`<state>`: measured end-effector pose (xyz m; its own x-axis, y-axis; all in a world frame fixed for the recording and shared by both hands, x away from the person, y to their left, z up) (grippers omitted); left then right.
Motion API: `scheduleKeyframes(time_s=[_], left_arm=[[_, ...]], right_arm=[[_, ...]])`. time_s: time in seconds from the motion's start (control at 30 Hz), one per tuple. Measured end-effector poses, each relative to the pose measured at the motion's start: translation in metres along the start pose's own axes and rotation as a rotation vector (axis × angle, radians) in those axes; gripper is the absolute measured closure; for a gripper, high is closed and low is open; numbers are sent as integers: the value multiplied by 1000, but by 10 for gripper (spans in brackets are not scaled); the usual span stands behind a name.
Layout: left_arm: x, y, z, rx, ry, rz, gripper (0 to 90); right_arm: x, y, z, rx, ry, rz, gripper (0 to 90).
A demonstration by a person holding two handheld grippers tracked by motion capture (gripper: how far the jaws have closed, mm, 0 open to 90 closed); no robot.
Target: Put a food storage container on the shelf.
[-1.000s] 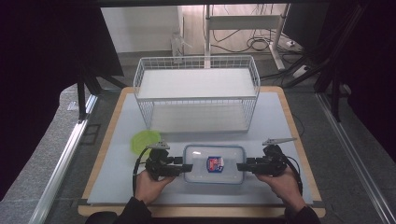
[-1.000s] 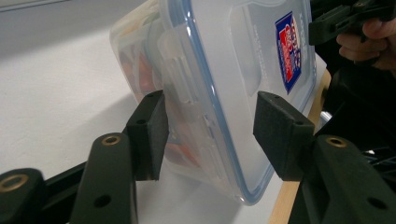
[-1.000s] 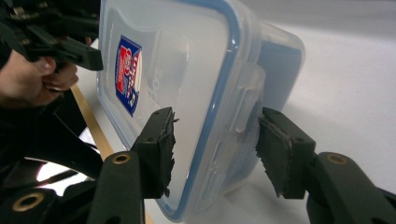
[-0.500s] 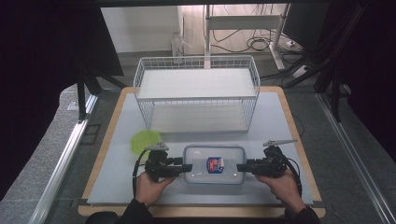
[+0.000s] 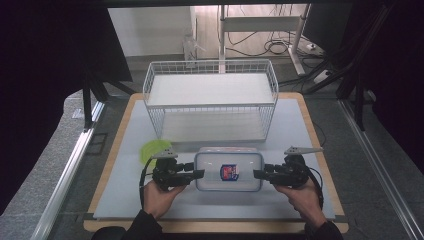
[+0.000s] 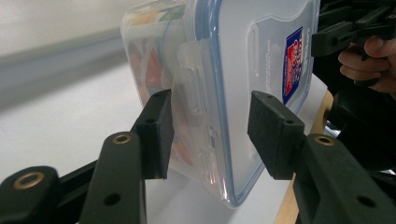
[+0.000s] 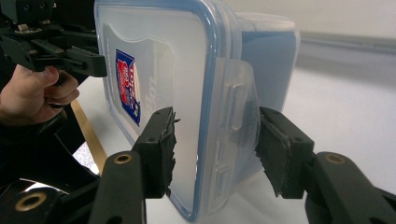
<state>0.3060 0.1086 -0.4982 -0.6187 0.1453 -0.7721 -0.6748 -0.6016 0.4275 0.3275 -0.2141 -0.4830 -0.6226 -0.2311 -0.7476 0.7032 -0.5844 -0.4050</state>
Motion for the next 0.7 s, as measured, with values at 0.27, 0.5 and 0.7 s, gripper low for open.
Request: scheduleKeyframes(time_s=[0.27, 0.5, 0.7], left_arm=[[-16, 4, 12, -24, 11, -21, 515], [-36, 5, 24, -40, 29, -41, 514], [-53, 7, 35, -63, 42, -60, 513]], right_arm=[[-15, -6, 3, -5, 23, 30, 489], [-38, -12, 5, -7, 58, 69, 489], [-55, -15, 7, -17, 85, 89, 490]])
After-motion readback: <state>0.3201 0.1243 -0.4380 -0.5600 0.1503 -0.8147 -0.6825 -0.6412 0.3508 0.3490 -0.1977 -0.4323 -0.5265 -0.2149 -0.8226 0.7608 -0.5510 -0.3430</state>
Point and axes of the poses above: each handheld gripper's, and its own axes: z roughly backward along the jaws, x roughly out of its underside, y roughly to its right, the point moved 4 cm from there along -z, roughly forward along the jaws, and after that the axes turned 2 degrees about z, right-handed, at the moved point
